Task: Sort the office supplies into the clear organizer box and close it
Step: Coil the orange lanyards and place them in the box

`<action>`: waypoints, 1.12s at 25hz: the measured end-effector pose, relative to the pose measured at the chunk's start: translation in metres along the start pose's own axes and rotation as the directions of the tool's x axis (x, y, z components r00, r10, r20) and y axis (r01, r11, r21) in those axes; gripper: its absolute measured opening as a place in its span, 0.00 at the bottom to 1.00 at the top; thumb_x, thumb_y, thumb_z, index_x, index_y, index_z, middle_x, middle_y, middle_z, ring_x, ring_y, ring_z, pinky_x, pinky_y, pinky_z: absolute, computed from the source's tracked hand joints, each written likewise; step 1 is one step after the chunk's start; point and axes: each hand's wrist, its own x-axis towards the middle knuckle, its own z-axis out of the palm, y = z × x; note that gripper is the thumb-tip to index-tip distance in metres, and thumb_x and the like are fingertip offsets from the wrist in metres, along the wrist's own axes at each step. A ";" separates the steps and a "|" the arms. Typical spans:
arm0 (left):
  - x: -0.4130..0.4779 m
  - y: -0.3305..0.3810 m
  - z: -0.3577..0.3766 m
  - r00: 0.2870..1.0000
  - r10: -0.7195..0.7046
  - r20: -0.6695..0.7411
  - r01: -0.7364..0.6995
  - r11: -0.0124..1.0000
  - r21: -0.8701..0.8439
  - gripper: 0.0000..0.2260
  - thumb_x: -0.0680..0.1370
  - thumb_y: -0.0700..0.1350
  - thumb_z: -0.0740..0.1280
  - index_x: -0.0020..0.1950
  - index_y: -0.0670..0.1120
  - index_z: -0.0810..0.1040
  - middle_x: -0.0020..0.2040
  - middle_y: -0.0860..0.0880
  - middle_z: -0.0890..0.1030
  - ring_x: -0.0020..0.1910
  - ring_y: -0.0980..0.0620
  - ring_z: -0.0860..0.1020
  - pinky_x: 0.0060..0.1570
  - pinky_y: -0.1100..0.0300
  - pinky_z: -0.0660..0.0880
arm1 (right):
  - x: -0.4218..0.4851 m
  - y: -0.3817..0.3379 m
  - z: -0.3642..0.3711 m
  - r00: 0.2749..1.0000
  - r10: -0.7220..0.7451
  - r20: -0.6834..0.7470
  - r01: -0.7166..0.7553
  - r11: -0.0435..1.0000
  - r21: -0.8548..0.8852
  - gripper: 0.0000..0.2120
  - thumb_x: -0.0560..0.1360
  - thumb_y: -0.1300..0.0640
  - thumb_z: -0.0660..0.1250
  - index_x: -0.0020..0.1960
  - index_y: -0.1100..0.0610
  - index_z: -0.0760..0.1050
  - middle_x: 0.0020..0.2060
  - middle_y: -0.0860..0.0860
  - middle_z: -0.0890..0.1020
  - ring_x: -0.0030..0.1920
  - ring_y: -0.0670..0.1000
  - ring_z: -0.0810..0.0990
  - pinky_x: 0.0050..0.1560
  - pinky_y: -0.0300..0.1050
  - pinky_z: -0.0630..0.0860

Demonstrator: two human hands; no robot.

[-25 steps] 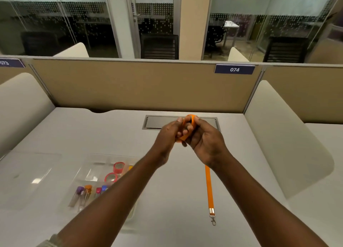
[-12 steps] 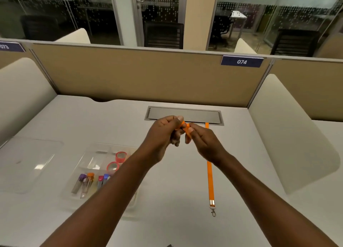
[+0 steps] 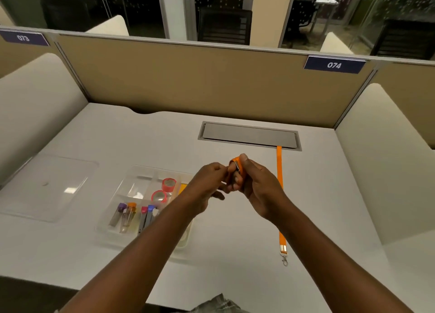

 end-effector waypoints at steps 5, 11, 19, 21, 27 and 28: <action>-0.003 -0.022 -0.023 0.948 0.308 -0.076 -0.301 0.949 0.092 0.10 0.80 0.40 0.62 0.55 0.50 0.81 0.48 0.51 0.84 0.50 0.51 0.82 0.53 0.55 0.81 | 0.014 0.014 0.021 0.993 0.097 -0.073 -0.093 0.994 0.062 0.17 0.80 0.48 0.62 0.49 0.59 0.83 0.38 0.55 0.83 0.40 0.51 0.82 0.48 0.45 0.81; -0.004 -0.049 -0.057 0.961 0.223 -0.165 -0.229 0.973 -0.015 0.12 0.79 0.50 0.68 0.62 0.52 0.78 0.56 0.55 0.82 0.56 0.56 0.80 0.54 0.61 0.79 | 0.040 0.044 0.067 0.964 0.171 -0.206 -0.149 0.982 0.117 0.12 0.83 0.56 0.60 0.51 0.57 0.82 0.47 0.54 0.87 0.51 0.53 0.84 0.50 0.46 0.81; 0.015 -0.090 -0.133 0.942 0.129 -0.310 -0.118 0.992 0.055 0.12 0.80 0.47 0.67 0.63 0.49 0.78 0.54 0.51 0.82 0.48 0.55 0.82 0.41 0.64 0.80 | 0.089 0.097 0.126 0.946 0.163 -0.279 -0.203 0.972 -0.119 0.06 0.77 0.61 0.68 0.54 0.58 0.80 0.45 0.56 0.87 0.46 0.57 0.86 0.47 0.48 0.82; 0.024 -0.099 -0.155 0.941 0.127 -0.313 -0.088 0.987 0.135 0.10 0.79 0.46 0.67 0.60 0.49 0.78 0.52 0.50 0.83 0.45 0.55 0.83 0.42 0.59 0.82 | 0.102 0.111 0.138 0.927 0.139 -0.348 -0.223 0.951 -0.214 0.04 0.75 0.59 0.71 0.49 0.56 0.80 0.43 0.55 0.86 0.43 0.55 0.86 0.48 0.51 0.83; 0.076 -0.134 -0.236 0.866 0.138 -0.480 0.080 0.911 0.405 0.09 0.77 0.38 0.68 0.57 0.45 0.78 0.51 0.49 0.82 0.47 0.51 0.79 0.41 0.67 0.71 | 0.118 0.128 0.151 0.907 0.235 -0.348 -0.340 0.899 -0.277 0.07 0.78 0.56 0.67 0.51 0.58 0.81 0.45 0.53 0.84 0.46 0.54 0.83 0.42 0.44 0.80; 0.086 -0.142 -0.250 0.872 0.109 -0.478 0.135 0.884 0.448 0.09 0.77 0.38 0.68 0.56 0.44 0.78 0.51 0.47 0.83 0.48 0.47 0.80 0.42 0.63 0.71 | 0.115 0.131 0.147 0.906 0.235 -0.351 -0.347 0.888 -0.302 0.07 0.79 0.57 0.66 0.51 0.57 0.81 0.46 0.53 0.84 0.46 0.54 0.83 0.42 0.44 0.80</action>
